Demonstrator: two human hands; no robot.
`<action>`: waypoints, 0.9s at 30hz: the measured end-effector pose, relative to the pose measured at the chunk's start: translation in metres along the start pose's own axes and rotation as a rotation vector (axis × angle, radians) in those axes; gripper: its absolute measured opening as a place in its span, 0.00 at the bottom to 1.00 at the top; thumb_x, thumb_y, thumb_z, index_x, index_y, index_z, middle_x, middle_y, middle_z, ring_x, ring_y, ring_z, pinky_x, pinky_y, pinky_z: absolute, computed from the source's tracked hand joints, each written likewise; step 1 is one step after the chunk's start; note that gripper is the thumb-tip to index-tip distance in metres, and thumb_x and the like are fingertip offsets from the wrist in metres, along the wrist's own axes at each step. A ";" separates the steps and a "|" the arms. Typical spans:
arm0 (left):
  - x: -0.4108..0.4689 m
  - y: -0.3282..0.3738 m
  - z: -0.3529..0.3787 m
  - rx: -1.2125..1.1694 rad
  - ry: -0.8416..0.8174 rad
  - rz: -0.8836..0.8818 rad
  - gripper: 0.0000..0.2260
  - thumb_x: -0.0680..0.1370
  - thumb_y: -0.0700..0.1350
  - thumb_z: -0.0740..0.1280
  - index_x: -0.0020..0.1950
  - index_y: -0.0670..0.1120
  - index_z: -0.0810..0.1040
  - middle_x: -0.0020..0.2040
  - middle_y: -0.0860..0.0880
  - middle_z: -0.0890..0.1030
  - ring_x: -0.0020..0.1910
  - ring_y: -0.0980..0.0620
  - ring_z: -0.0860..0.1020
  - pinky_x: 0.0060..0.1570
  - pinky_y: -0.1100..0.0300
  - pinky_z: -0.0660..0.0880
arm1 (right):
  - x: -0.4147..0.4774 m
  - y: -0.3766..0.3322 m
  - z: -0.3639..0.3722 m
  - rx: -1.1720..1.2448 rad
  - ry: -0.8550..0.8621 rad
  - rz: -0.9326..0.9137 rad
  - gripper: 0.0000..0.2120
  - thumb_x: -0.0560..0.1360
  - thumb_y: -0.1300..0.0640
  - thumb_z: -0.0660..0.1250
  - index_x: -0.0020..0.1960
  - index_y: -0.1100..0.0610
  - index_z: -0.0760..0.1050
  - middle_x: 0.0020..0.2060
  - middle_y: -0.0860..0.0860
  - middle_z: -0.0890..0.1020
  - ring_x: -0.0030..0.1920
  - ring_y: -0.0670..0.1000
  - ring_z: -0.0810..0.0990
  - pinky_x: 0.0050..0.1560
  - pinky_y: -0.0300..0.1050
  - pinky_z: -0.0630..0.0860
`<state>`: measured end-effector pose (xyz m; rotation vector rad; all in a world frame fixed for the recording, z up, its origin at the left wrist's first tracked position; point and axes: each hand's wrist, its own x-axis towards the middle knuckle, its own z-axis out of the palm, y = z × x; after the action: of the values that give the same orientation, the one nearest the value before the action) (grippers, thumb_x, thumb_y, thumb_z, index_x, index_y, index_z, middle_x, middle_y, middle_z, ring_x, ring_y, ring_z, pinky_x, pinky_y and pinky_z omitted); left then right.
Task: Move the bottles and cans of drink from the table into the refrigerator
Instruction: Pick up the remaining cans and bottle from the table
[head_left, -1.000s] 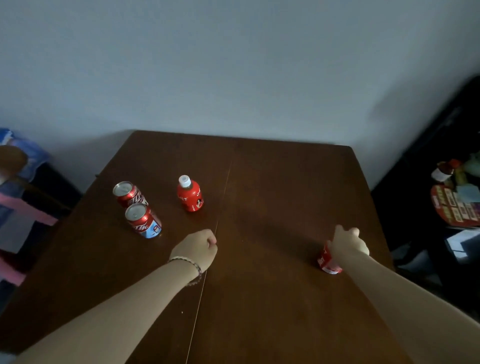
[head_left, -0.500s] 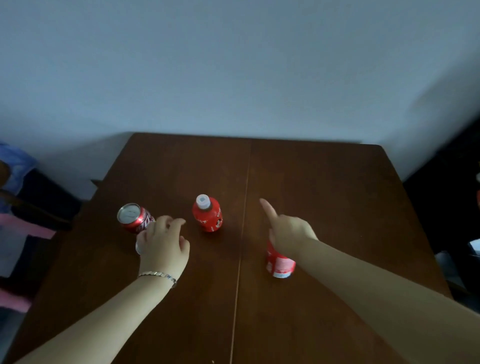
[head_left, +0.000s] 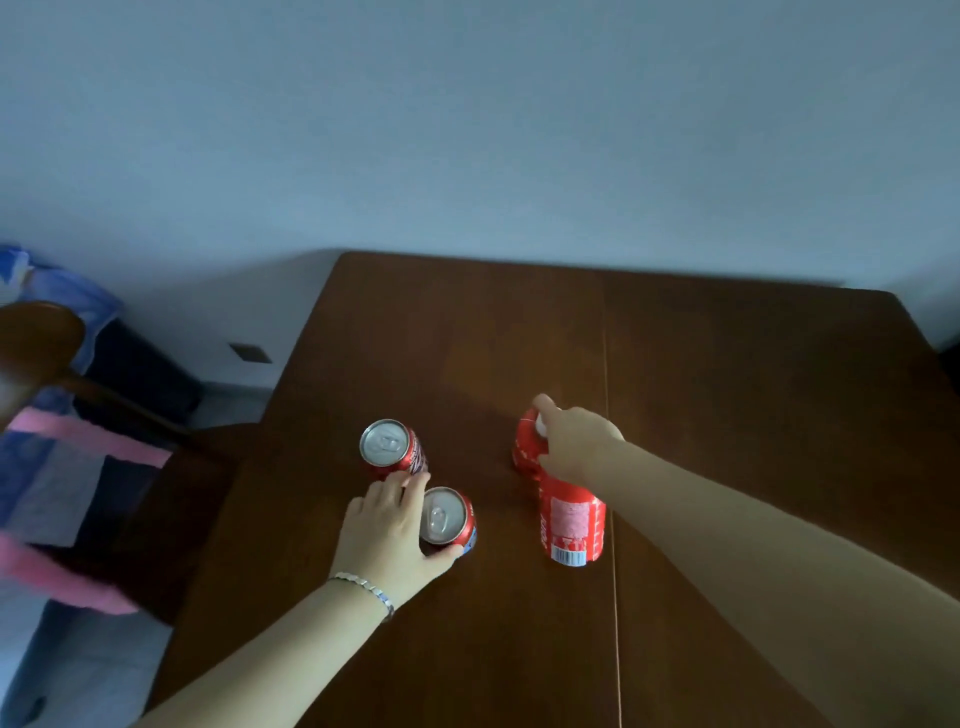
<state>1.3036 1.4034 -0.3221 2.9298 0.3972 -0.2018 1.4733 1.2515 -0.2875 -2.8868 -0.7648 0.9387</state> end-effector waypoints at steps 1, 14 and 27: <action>-0.001 -0.003 0.003 -0.012 -0.041 0.005 0.36 0.65 0.65 0.70 0.68 0.48 0.67 0.59 0.51 0.74 0.56 0.50 0.74 0.54 0.55 0.72 | 0.001 -0.001 0.003 0.026 0.005 0.012 0.29 0.77 0.55 0.64 0.73 0.50 0.53 0.55 0.56 0.78 0.52 0.57 0.80 0.49 0.50 0.80; -0.003 -0.007 0.004 -0.462 0.284 -0.160 0.29 0.57 0.64 0.71 0.50 0.49 0.75 0.45 0.54 0.79 0.45 0.53 0.79 0.44 0.55 0.78 | -0.020 -0.001 0.030 -0.009 0.138 0.026 0.20 0.82 0.49 0.52 0.72 0.54 0.54 0.38 0.53 0.77 0.38 0.51 0.79 0.38 0.42 0.78; 0.032 -0.040 -0.067 -0.809 0.573 -0.371 0.25 0.65 0.47 0.77 0.57 0.44 0.72 0.50 0.50 0.76 0.49 0.55 0.76 0.42 0.66 0.74 | -0.018 -0.005 0.034 -0.028 0.172 0.071 0.21 0.82 0.49 0.51 0.72 0.55 0.53 0.29 0.49 0.69 0.30 0.48 0.73 0.29 0.38 0.72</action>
<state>1.3306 1.4619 -0.2682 2.0426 0.8568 0.6207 1.4396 1.2435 -0.3043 -2.9865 -0.6719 0.6778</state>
